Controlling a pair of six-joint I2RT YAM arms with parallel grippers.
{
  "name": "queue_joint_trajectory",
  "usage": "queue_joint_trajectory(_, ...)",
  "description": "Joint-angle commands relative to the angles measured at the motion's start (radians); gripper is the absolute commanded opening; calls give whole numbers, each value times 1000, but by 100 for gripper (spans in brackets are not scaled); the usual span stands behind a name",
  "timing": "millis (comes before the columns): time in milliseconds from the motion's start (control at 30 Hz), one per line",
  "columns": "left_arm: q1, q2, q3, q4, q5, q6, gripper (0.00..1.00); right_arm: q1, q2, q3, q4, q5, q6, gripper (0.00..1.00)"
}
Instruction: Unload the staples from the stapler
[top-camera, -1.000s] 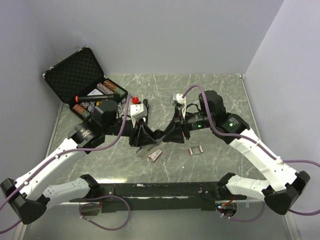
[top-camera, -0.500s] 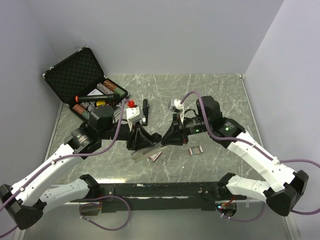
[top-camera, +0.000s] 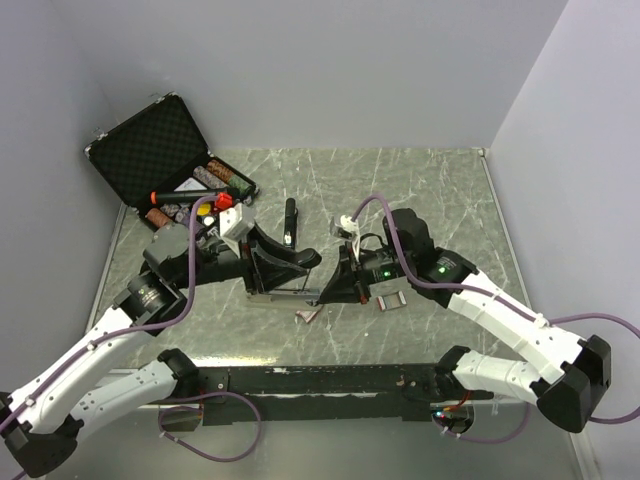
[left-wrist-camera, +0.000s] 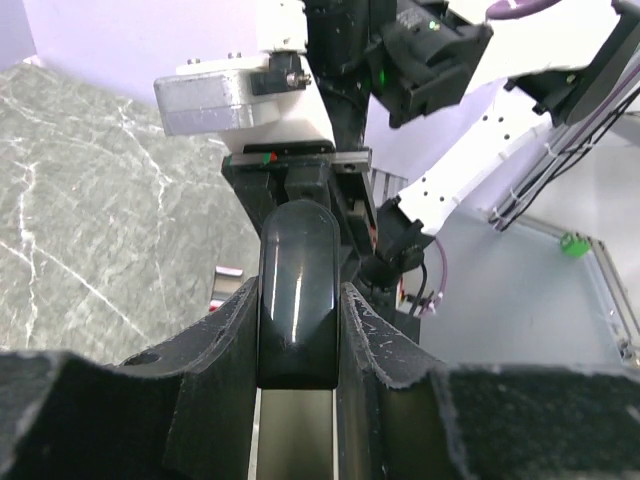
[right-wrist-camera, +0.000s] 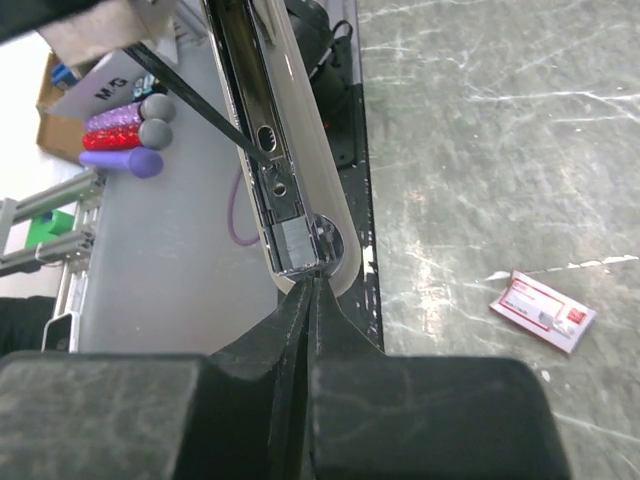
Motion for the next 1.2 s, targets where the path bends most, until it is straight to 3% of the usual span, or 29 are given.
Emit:
queue_joint_trajectory(0,-2,-10,-2,259,-45,-79,1,25,10,-20,112,-5,60,2)
queue_joint_trajectory(1167,-32,-21,-40,84,-57,15,1,28,-100,236,-239,449,-84,1)
